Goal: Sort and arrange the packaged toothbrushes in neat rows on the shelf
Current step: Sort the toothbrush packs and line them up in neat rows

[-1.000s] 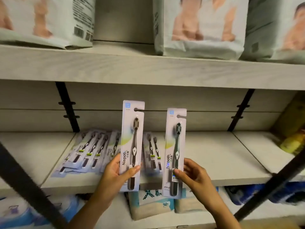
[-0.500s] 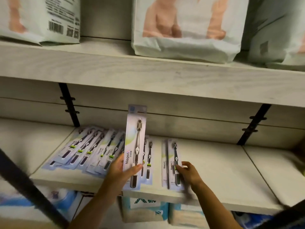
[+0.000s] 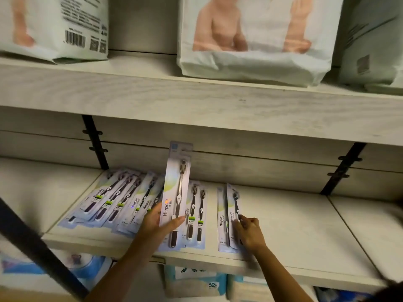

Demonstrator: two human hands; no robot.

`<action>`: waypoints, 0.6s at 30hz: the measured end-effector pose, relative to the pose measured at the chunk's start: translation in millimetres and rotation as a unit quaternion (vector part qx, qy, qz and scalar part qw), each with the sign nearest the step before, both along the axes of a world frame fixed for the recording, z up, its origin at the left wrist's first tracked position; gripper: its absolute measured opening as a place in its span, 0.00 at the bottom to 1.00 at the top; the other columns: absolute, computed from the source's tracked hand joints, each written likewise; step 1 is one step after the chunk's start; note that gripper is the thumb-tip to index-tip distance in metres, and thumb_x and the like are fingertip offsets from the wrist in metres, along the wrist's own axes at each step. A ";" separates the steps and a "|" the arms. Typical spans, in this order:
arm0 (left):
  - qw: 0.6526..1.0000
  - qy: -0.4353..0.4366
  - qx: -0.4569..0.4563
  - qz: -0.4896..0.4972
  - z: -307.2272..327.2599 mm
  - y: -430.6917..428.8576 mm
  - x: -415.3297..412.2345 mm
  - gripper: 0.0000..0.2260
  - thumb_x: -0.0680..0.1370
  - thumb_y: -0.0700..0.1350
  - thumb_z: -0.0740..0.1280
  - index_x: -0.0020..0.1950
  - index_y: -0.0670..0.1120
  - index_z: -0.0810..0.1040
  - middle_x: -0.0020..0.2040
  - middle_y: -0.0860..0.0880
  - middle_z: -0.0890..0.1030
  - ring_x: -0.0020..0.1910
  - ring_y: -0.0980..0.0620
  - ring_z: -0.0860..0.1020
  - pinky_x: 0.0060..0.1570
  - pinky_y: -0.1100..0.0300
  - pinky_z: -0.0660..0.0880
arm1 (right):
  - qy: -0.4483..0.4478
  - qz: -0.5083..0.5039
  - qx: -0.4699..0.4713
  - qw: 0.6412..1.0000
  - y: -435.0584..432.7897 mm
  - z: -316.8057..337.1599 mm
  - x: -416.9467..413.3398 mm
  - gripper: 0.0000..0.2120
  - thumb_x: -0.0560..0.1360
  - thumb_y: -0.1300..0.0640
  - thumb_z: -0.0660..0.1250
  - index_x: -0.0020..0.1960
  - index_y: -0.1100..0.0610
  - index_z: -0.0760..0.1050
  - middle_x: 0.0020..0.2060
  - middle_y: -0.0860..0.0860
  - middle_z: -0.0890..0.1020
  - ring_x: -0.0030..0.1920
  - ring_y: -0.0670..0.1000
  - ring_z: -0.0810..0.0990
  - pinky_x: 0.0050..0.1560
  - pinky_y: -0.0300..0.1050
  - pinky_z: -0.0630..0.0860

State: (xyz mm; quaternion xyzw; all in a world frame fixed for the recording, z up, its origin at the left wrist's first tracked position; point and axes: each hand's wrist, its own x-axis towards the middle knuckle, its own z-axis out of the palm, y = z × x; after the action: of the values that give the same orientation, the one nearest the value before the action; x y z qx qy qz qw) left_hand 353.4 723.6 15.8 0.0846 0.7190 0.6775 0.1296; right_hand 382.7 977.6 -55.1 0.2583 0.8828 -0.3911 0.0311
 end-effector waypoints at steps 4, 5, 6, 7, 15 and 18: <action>1.000 -0.026 0.012 -0.004 -7.5 4.2 1.4 0.15 0.72 0.39 0.71 0.56 0.51 0.75 0.50 0.52 0.84 0.50 0.56 0.82 0.48 0.61 0.79 | 0.032 -0.028 0.017 0.999 -0.5 6.9 3.9 0.18 0.80 0.49 0.58 0.66 0.57 0.70 0.63 0.58 0.67 0.61 0.57 0.73 0.65 0.48 0.67; 0.999 -0.036 0.013 -0.006 -10.8 4.2 0.7 0.15 0.72 0.40 0.72 0.57 0.51 0.76 0.50 0.51 0.84 0.51 0.54 0.82 0.51 0.56 0.78 | 0.067 -0.037 0.017 0.997 -4.7 12.4 4.1 0.18 0.80 0.49 0.58 0.66 0.57 0.70 0.63 0.57 0.67 0.61 0.57 0.72 0.64 0.48 0.69; 0.999 -0.045 0.014 -0.007 -13.9 4.3 0.1 0.15 0.71 0.41 0.72 0.56 0.51 0.76 0.51 0.51 0.84 0.53 0.52 0.81 0.54 0.53 0.77 | 0.110 -0.044 -0.006 0.993 -11.8 20.7 4.3 0.18 0.79 0.50 0.59 0.65 0.56 0.71 0.63 0.55 0.68 0.60 0.55 0.73 0.62 0.46 0.71; 0.999 -0.052 0.013 -0.009 -16.3 4.7 -0.4 0.15 0.72 0.43 0.72 0.57 0.51 0.76 0.51 0.51 0.84 0.54 0.51 0.81 0.56 0.50 0.76 | 0.144 -0.041 -0.054 0.987 -19.9 28.9 3.3 0.15 0.79 0.50 0.60 0.63 0.54 0.72 0.61 0.53 0.70 0.58 0.52 0.74 0.58 0.43 0.73; 0.994 -0.095 0.038 -0.037 -12.0 20.5 -13.5 0.16 0.77 0.41 0.65 0.65 0.47 0.72 0.57 0.45 0.80 0.53 0.49 0.80 0.52 0.54 0.78 | 0.118 0.182 -0.342 0.914 -93.8 61.7 3.0 0.11 0.74 0.58 0.68 0.56 0.55 0.75 0.36 0.45 0.81 0.42 0.46 0.81 0.48 0.37 0.78; 0.994 -0.099 0.007 -0.039 -11.4 19.9 -21.9 0.14 0.78 0.44 0.63 0.64 0.49 0.72 0.60 0.45 0.78 0.56 0.47 0.78 0.59 0.48 0.74 | 0.120 0.135 -0.312 0.933 -93.8 56.4 -4.9 0.14 0.74 0.57 0.69 0.59 0.55 0.74 0.34 0.51 0.76 0.39 0.51 0.77 0.50 0.50 0.78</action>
State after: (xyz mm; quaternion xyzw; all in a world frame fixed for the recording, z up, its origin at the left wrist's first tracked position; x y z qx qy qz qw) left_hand 331.5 743.4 4.4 0.0463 0.6943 0.6818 0.2258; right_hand 377.7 883.8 1.3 0.0650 0.7399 -0.6672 0.0565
